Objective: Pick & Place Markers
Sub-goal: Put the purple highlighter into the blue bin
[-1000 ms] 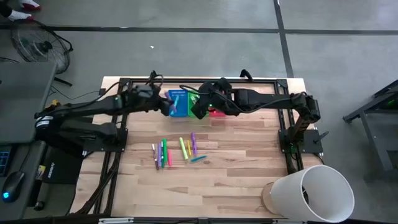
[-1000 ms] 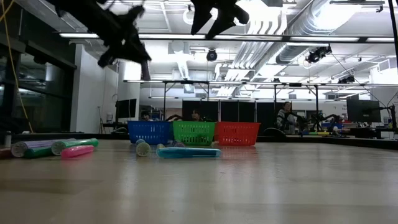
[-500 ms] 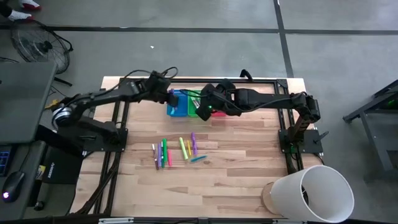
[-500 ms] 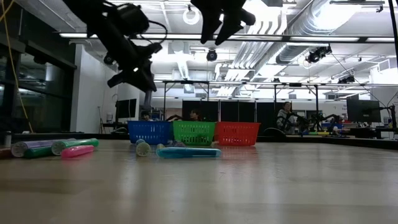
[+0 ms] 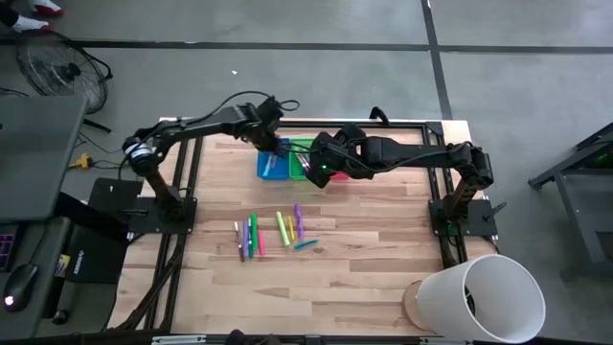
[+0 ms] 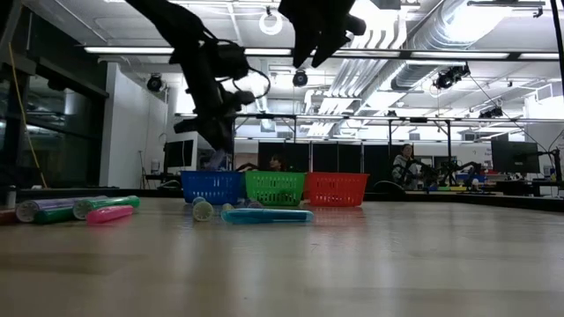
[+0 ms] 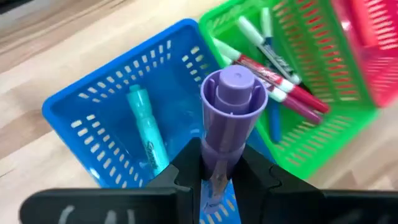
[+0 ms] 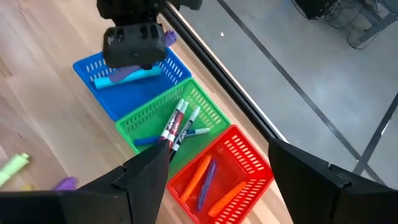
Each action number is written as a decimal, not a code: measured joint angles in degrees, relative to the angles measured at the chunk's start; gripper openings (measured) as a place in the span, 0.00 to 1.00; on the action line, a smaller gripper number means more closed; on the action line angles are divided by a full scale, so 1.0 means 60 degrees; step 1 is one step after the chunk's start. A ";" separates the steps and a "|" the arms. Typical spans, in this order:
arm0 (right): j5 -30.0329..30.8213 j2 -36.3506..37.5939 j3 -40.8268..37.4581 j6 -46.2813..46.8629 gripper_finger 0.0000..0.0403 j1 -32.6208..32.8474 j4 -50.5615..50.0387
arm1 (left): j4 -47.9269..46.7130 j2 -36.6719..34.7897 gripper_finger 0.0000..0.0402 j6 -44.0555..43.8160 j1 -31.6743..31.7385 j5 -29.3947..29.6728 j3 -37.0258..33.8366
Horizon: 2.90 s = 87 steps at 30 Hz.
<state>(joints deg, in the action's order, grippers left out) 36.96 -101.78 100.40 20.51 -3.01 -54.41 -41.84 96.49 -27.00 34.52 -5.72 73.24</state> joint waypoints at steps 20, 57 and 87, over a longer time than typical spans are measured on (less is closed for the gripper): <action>0.0026 0.0000 0.0000 -0.0372 0.65 0.0000 -0.0380 | -0.0780 0.0803 0.27 -0.0288 0.0000 0.0289 0.0068; -0.0235 -0.0007 0.0000 -0.0209 0.65 -0.0004 -0.0723 | -0.1215 -0.3553 0.45 0.1947 -0.1614 0.1593 0.0039; -0.3856 -0.0266 0.0007 0.2444 0.65 0.0518 0.1876 | -0.2685 -0.6916 0.45 0.1591 -0.6456 0.5121 0.0024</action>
<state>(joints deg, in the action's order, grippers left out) 13.82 -103.37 100.44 35.17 0.11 -43.15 -57.95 55.00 -17.46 -4.21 25.00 73.38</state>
